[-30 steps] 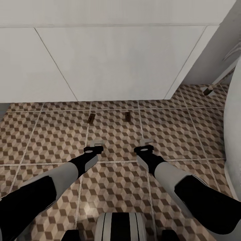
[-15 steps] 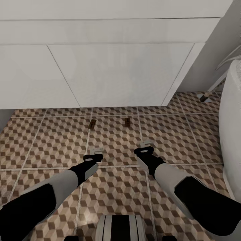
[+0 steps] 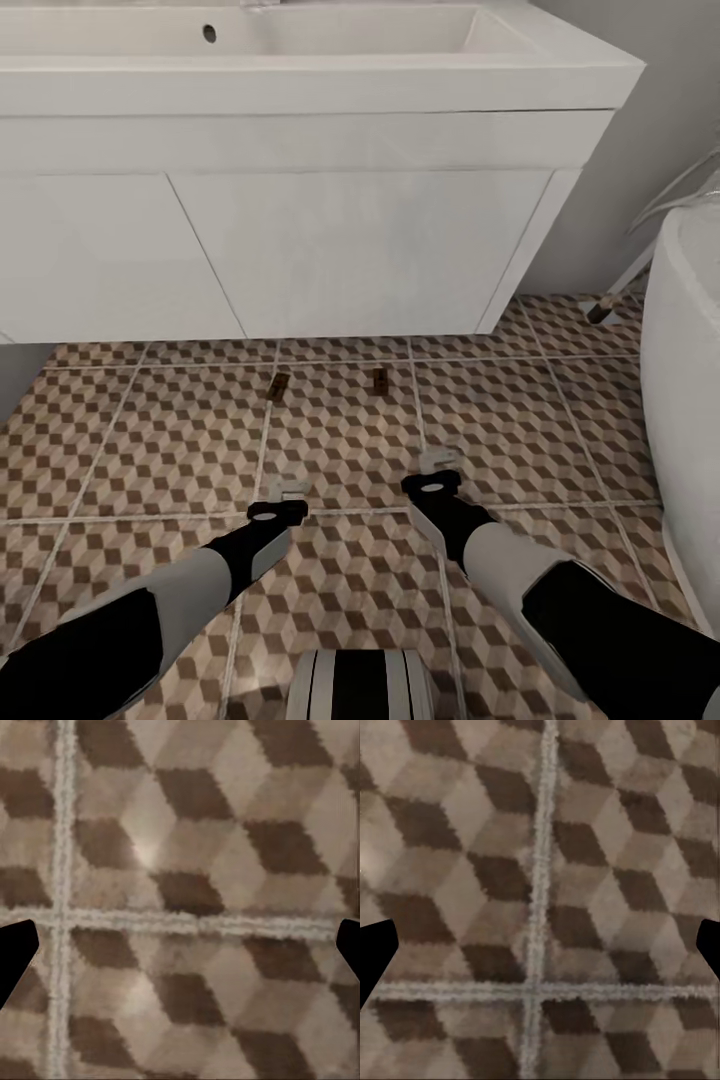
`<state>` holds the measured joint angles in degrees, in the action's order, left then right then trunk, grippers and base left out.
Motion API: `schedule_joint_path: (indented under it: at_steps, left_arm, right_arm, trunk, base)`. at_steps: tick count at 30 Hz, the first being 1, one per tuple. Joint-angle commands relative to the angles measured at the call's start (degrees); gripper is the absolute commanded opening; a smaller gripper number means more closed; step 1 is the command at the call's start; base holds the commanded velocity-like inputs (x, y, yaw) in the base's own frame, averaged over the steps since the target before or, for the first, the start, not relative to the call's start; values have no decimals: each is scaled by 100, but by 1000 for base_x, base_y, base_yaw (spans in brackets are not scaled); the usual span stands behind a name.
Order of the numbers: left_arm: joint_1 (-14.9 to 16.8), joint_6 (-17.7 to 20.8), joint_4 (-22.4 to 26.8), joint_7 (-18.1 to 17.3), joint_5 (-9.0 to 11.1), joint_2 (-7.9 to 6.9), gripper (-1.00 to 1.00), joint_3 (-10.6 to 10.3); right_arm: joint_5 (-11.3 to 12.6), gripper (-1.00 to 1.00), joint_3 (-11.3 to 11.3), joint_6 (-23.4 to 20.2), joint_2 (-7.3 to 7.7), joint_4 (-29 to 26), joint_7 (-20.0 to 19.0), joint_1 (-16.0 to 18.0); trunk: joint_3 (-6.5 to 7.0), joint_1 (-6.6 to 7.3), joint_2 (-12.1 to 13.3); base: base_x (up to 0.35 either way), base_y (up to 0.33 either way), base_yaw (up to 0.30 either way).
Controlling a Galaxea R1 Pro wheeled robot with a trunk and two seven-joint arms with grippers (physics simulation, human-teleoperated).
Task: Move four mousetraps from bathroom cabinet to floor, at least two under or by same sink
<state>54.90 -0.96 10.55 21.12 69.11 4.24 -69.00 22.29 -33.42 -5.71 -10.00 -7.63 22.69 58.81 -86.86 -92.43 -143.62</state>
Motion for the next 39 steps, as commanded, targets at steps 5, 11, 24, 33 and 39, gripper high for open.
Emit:
schedule_joint_path:
  at_steps: [5,11,24,33,39]
  left_arm:
    - [-213,3,11,31,53,4,100,-51]
    - [-539,7,9,26,50,9,100,-52]
    - [-1230,-21,-185,8,37,-36,100,-56]
    - [-1503,-31,-397,-4,41,-63,100,-54]
    - [-1744,-35,-424,-14,41,-127,100,-54]
  right_arm:
    - [31,100,-50,-9,0,60,34,-276]
    - [29,100,-51,9,0,81,33,-605]
    - [-103,100,-51,248,0,191,33,-1220]
    - [-251,100,-46,442,0,361,33,-1489]
    - [-278,100,-44,608,0,422,26,-1748]
  trunk:
    - [108,13,6]
    - [241,29,14]
    - [529,62,31]
    - [712,161,193]
    - [820,292,434]
  base:
    - [0,0,0]
    - [0,0,0]
    - [0,0,0]
    - [0,0,0]
    - [0,0,0]
